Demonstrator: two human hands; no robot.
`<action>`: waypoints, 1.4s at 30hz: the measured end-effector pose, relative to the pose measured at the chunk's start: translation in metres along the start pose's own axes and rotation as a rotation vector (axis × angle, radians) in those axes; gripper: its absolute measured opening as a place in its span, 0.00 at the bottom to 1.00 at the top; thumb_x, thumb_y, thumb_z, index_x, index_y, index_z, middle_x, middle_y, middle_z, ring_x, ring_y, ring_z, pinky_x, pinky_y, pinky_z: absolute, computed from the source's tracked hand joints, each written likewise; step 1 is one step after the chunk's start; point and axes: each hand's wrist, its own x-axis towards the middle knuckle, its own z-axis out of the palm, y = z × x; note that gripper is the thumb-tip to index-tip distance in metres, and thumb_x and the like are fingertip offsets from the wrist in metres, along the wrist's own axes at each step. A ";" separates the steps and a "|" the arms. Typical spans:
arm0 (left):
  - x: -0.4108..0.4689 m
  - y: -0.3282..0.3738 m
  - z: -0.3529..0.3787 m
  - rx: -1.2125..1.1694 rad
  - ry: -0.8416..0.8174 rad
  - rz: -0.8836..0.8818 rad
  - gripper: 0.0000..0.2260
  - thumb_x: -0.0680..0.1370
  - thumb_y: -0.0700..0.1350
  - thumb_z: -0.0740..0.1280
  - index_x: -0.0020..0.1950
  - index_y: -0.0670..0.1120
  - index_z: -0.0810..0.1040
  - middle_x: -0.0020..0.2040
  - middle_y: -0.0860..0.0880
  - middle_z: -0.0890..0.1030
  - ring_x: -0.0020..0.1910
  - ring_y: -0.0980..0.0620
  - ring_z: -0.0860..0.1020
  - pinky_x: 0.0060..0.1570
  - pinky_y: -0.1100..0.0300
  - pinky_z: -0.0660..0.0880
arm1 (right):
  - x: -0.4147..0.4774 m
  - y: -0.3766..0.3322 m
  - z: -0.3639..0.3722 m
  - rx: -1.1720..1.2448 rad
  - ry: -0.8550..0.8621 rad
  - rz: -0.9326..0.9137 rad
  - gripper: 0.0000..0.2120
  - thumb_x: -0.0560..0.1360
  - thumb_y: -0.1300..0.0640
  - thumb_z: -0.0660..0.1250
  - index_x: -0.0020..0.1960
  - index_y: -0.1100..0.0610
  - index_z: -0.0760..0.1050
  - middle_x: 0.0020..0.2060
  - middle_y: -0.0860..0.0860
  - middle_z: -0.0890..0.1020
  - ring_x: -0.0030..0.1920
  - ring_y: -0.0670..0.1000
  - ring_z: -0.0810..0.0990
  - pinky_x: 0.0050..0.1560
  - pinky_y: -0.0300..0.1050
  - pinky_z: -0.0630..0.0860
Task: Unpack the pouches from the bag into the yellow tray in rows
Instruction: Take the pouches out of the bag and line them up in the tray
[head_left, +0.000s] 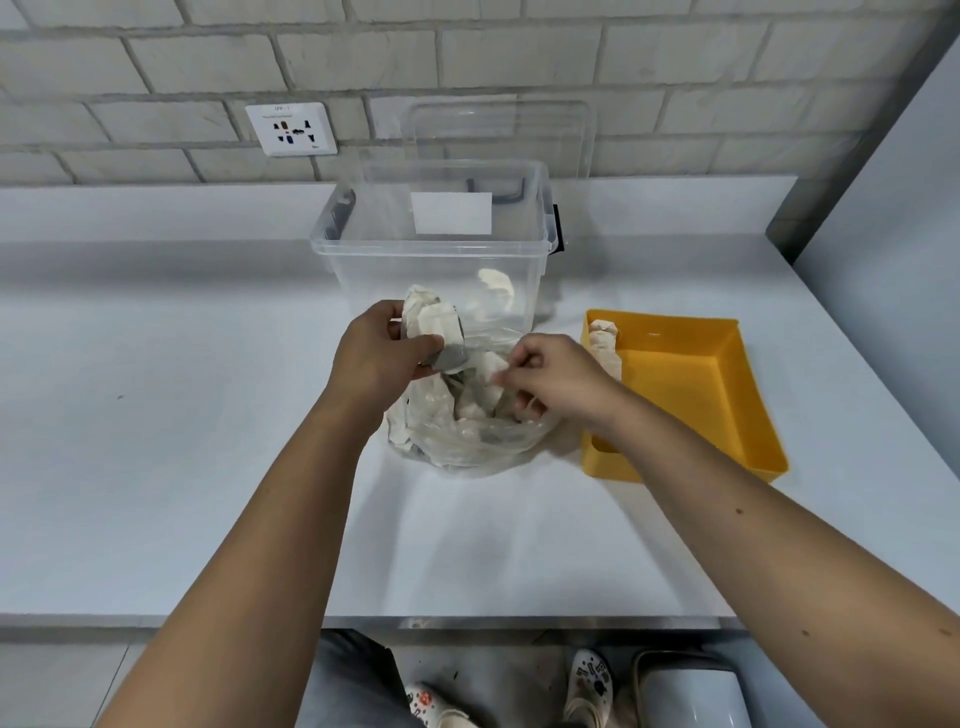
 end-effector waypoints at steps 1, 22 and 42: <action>0.000 0.002 0.001 -0.001 0.000 0.008 0.16 0.75 0.32 0.71 0.61 0.42 0.76 0.51 0.44 0.82 0.49 0.47 0.83 0.43 0.60 0.83 | -0.004 -0.002 -0.008 0.108 -0.008 0.025 0.06 0.74 0.62 0.72 0.44 0.61 0.74 0.31 0.55 0.80 0.30 0.52 0.80 0.28 0.42 0.77; -0.011 0.009 0.090 -0.061 -0.295 -0.032 0.13 0.78 0.35 0.68 0.63 0.40 0.77 0.52 0.41 0.84 0.46 0.47 0.85 0.42 0.59 0.82 | -0.031 0.006 -0.095 0.258 0.171 -0.121 0.04 0.76 0.63 0.69 0.49 0.57 0.79 0.41 0.53 0.84 0.38 0.49 0.79 0.40 0.41 0.80; -0.006 0.000 0.099 -0.392 -0.279 -0.201 0.13 0.76 0.35 0.70 0.61 0.39 0.78 0.54 0.41 0.85 0.52 0.44 0.84 0.49 0.57 0.82 | -0.026 0.008 -0.086 0.360 0.564 -0.167 0.04 0.75 0.61 0.71 0.49 0.61 0.80 0.37 0.51 0.83 0.31 0.43 0.79 0.33 0.38 0.79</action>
